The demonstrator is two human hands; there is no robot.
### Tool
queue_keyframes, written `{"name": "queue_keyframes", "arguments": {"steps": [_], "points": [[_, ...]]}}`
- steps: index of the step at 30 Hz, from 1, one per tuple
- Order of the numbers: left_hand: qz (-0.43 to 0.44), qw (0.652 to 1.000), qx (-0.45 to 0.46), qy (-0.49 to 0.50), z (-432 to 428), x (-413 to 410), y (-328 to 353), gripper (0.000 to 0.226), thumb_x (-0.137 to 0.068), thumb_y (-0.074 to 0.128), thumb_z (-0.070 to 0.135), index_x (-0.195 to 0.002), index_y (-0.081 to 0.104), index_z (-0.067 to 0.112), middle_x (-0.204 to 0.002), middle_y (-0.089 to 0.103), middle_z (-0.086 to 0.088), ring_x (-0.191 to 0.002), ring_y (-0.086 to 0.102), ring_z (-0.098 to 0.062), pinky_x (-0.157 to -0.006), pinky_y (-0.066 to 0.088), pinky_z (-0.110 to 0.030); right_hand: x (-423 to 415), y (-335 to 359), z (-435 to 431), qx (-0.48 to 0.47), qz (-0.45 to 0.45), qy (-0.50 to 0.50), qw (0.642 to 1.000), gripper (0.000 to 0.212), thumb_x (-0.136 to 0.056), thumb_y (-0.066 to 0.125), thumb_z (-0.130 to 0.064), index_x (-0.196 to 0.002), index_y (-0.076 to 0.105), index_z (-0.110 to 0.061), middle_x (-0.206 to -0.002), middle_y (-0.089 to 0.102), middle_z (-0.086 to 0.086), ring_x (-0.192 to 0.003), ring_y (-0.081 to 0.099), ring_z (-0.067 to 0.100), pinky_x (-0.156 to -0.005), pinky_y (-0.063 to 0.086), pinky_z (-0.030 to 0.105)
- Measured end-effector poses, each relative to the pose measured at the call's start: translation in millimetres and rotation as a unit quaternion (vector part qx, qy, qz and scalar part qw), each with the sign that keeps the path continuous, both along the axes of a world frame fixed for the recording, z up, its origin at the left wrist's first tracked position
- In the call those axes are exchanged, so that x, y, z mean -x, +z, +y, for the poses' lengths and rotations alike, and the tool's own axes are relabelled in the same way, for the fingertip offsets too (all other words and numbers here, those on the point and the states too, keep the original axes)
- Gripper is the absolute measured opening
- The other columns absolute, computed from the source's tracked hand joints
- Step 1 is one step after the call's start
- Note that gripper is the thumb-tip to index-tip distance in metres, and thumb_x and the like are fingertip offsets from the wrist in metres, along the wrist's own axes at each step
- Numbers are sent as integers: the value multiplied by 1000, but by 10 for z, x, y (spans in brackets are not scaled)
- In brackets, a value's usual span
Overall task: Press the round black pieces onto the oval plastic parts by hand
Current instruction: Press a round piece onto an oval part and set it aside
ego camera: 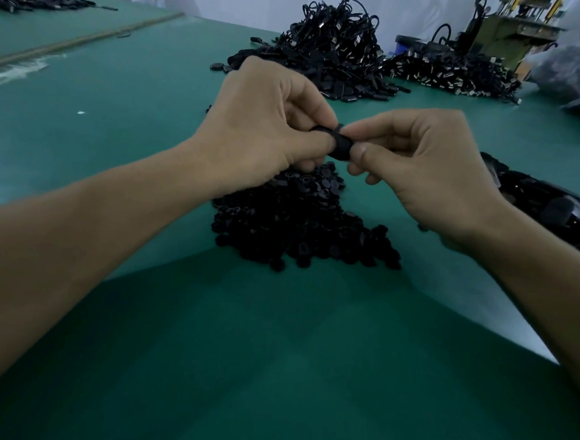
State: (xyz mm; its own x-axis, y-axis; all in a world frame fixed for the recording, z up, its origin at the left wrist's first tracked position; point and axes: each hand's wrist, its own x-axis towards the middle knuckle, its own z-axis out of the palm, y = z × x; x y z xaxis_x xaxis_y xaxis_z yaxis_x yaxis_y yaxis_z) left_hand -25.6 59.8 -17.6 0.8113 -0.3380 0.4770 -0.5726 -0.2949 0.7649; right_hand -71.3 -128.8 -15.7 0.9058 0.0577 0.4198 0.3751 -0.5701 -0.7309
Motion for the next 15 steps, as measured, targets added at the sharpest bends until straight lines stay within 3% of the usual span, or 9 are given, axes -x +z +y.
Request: {"name": "queue_keyframes", "arguments": {"steps": [1,3,5,7,10,12,15], "points": [[1,1000,5,24,19,-55,-25,16,-81,78,5,-81,71,19,-66,75,-2,-61,74,-17,-66,62,-30,-18,-10,-26,25,2,-12,1000,21,-93,66,-12,-107,71,-28,-90,75,-10,-84,70,1,-79,54,19],[21,996,37,82,97,-190,-89,18,-83,77,3,-82,69,19,-65,74,-1,-62,74,-16,-67,62,-29,-83,-27,-148,161,1,-71,984,35,-97,60,-16,-130,63,-25,-120,68,-6,-105,64,4,-94,47,22],[55,987,65,135,211,-322,-145,19,-85,75,2,-81,67,18,-66,73,-3,-61,73,-15,-65,60,-25,-167,-47,-338,319,24,-138,937,44,-98,55,-14,-141,53,-18,-141,55,5,-127,51,20,-109,37,35],[86,978,73,177,313,-433,-194,18,-85,74,2,-79,67,18,-70,73,-8,-60,72,-15,-64,61,-25,-228,-58,-482,399,88,-191,893,48,-99,50,-18,-147,46,-18,-150,44,13,-139,36,34,-115,30,49],[104,968,47,224,375,-590,-269,19,-86,71,2,-81,69,21,-75,74,-7,-61,71,-11,-69,60,-22,-268,-88,-523,424,170,-221,862,44,-104,37,-31,-147,44,-22,-149,42,14,-137,34,39,-110,28,56],[105,965,27,238,378,-682,-304,19,-86,70,3,-92,72,21,-88,74,-6,-78,73,-13,-80,59,-24,-280,-109,-503,423,186,-219,859,39,-105,32,-32,-131,57,-18,-137,52,13,-128,41,40,-105,30,55],[101,967,-27,231,377,-784,-335,34,-88,66,3,-117,73,20,-109,71,-3,-101,66,-13,-91,49,-20,-264,-102,-468,401,145,-233,874,33,-101,40,-26,-110,70,-20,-122,63,9,-117,48,39,-101,31,53]]}}
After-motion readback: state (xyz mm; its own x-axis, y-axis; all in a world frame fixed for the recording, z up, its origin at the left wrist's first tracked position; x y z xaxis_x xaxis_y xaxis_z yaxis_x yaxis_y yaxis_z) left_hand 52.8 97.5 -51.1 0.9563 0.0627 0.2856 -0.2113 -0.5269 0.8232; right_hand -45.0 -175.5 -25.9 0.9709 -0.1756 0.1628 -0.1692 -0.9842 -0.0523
